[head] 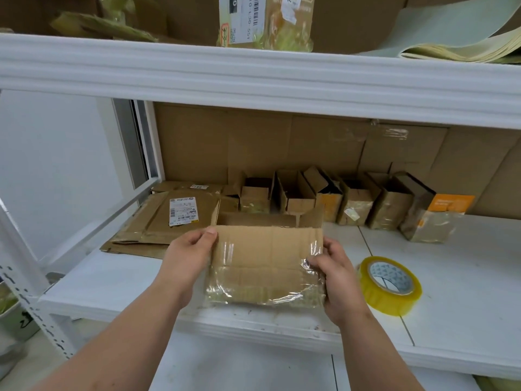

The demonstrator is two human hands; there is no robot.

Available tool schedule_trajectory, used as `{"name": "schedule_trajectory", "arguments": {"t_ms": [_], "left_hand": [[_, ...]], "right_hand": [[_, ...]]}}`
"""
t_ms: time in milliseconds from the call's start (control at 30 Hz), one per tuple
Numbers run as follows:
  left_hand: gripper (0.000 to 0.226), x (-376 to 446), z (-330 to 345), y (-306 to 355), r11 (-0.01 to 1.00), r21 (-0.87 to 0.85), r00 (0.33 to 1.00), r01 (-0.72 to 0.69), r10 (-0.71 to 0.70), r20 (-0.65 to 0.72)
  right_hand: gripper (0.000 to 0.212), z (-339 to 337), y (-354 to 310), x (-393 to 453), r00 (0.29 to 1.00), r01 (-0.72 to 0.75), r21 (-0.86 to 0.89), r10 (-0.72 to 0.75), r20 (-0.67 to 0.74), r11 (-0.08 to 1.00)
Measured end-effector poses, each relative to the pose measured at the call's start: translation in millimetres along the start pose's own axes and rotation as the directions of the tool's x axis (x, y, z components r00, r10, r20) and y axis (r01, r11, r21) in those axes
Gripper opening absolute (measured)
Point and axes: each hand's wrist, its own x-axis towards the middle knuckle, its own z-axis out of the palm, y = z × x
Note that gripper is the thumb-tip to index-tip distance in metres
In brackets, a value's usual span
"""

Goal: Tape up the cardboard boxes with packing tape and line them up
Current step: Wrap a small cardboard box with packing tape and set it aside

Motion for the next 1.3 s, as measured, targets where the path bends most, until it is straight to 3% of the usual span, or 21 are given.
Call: {"name": "schedule_trajectory", "arguments": {"t_ms": [100,200,333,433,500,667,800,933,1133,1300], "left_hand": [[0.043,-1.1,-1.3,-0.1,0.992,-0.047,0.978,0.12,-0.11,0.18],[0.051,0.5,-3.1,1.4,0.987,-0.045,0.959,0.156,-0.14,0.247],[0.05,4.5,-3.4,2.3,0.995,0.003,0.98,0.104,-0.103,0.168],[0.043,10.5,-5.1,2.9,0.997,0.019,0.994,0.076,-0.077,0.082],[0.031,10.8,-7.8,9.1,0.998,-0.019,0.997,0.065,-0.064,0.051],[0.049,2.6,-12.6,26.1,0.999,-0.037,0.983,-0.016,0.022,0.181],[0.044,-1.9,-6.0,23.5,0.999,-0.04,0.955,0.007,0.005,0.298],[0.042,-1.3,2.8,11.8,0.999,-0.04,0.988,0.003,0.003,0.152],[0.055,-1.8,5.8,11.7,0.998,0.068,1.0,-0.003,0.004,-0.011],[0.063,3.3,8.7,26.0,0.99,0.135,0.999,-0.034,0.038,-0.027]], "right_hand": [[0.045,-2.2,1.1,-0.2,0.994,-0.036,0.0,0.036,0.106,0.999],[0.051,-1.8,3.0,-0.5,0.977,-0.069,-0.094,0.086,0.194,0.993],[0.054,-3.8,3.3,3.2,0.973,-0.131,-0.091,0.146,0.179,0.987],[0.043,-6.5,-4.5,5.2,0.979,-0.165,0.064,0.155,0.136,0.984],[0.052,-10.7,-11.2,4.6,0.979,-0.172,0.148,0.153,0.134,0.974],[0.065,-19.0,-18.3,5.9,0.972,-0.112,0.214,0.062,0.225,0.97],[0.068,-17.2,-13.8,7.5,0.977,-0.048,0.027,0.041,0.211,0.998],[0.075,-14.4,-2.0,8.9,0.984,-0.066,-0.152,0.089,0.153,0.986],[0.048,-10.9,-5.5,4.9,0.998,-0.005,-0.262,0.02,0.055,0.965],[0.024,-7.2,-26.7,-4.1,0.998,0.06,-0.36,-0.046,0.049,0.931]]}}
